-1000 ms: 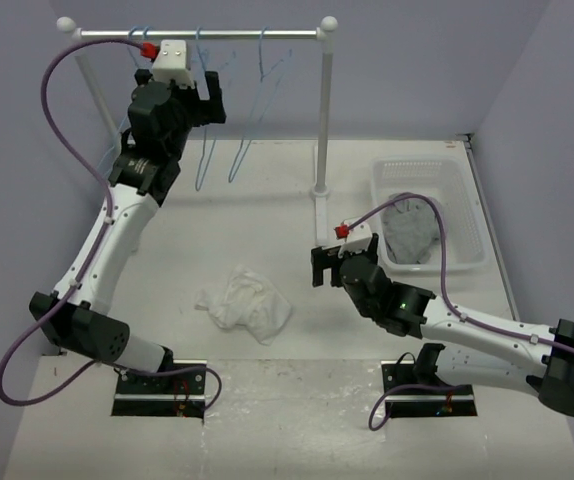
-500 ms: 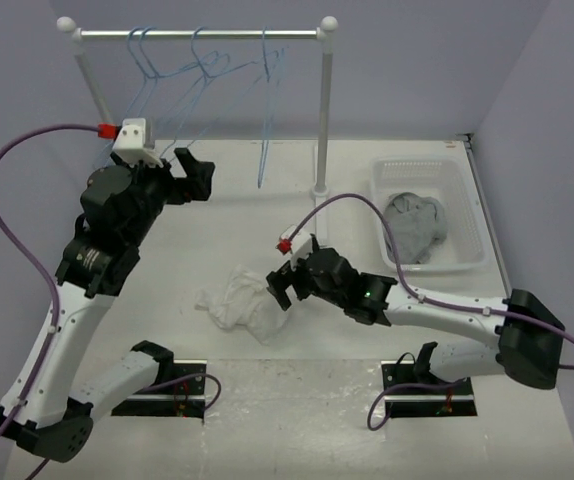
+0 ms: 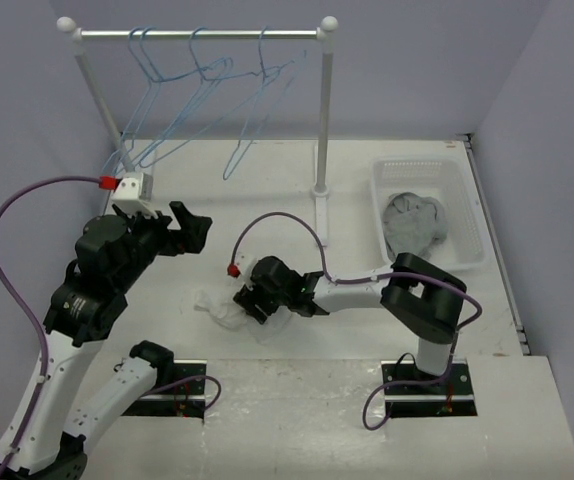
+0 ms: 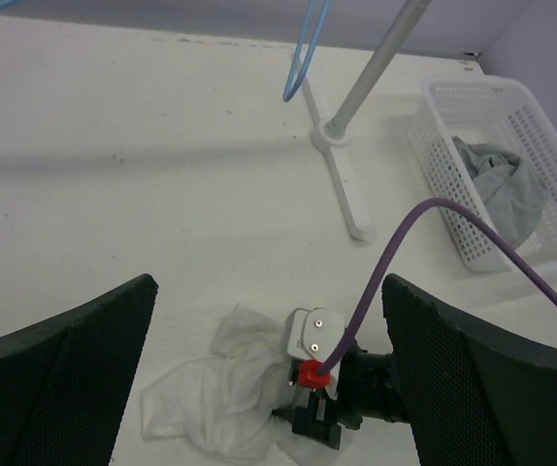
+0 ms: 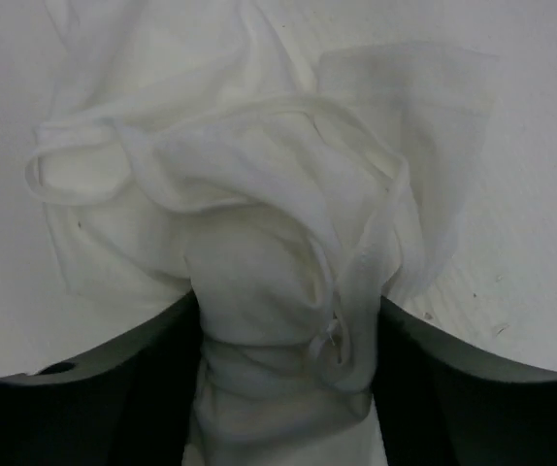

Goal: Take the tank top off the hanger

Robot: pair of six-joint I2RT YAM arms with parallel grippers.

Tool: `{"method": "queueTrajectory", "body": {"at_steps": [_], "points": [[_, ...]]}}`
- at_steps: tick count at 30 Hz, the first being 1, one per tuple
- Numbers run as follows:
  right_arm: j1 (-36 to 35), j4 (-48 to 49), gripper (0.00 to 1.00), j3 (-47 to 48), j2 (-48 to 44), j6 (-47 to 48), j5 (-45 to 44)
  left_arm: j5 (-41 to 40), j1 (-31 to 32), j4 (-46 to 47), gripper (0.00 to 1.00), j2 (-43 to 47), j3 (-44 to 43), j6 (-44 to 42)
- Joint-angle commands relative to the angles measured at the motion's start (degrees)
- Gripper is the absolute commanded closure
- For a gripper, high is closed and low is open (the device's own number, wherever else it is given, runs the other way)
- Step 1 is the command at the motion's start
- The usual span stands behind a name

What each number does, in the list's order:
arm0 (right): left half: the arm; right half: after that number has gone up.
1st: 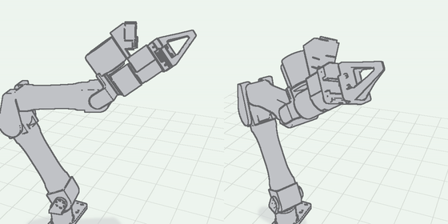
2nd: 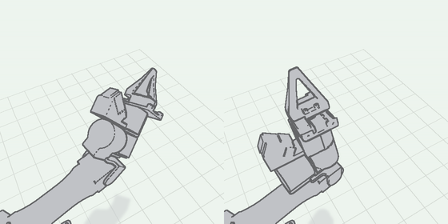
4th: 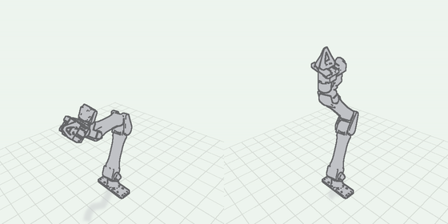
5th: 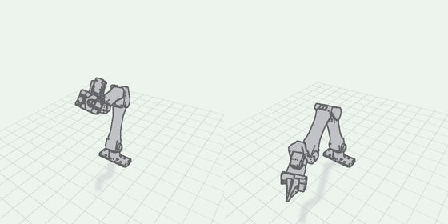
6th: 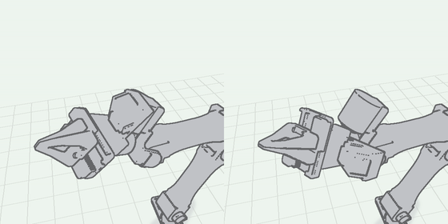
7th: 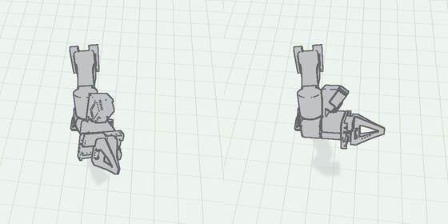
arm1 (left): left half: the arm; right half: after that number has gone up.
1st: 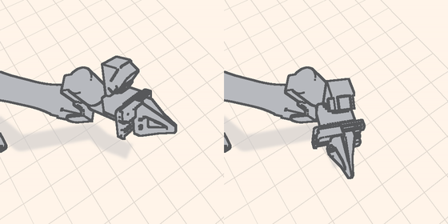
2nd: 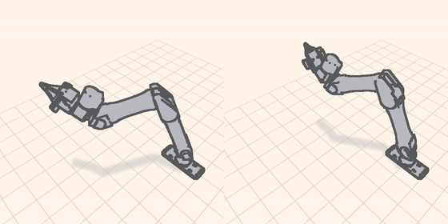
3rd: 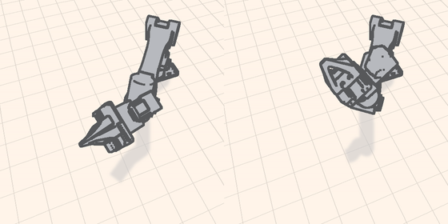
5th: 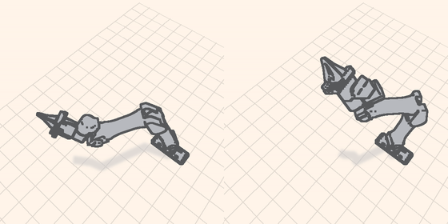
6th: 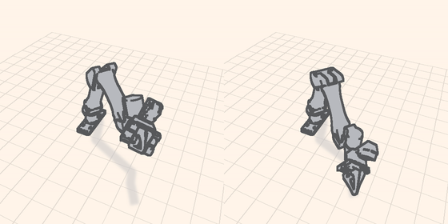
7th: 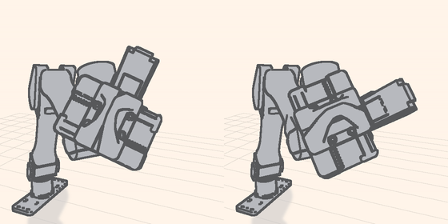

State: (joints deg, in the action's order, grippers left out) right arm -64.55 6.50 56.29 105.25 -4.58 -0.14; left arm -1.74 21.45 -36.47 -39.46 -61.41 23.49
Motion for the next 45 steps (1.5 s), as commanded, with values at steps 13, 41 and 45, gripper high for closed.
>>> {"method": "queueTrajectory", "body": {"at_steps": [13, 41, 45], "points": [[6.96, -2.01, 1.0, -3.39, -33.43, -0.35, -28.14, 3.85, 0.08, 6.14, 0.0, -0.08, 4.27, -0.54], [60.6, -18.27, 0.61, 2.95, -26.59, -13.59, -16.2, -2.92, 0.08, 10.89, 0.0, -7.38, 3.66, -1.07], [60.69, -21.7, 0.01, 3.56, -30.36, -16.16, -22.08, -3.1, 0.08, 10.63, 0.0, -7.91, 3.49, -0.98]]}}
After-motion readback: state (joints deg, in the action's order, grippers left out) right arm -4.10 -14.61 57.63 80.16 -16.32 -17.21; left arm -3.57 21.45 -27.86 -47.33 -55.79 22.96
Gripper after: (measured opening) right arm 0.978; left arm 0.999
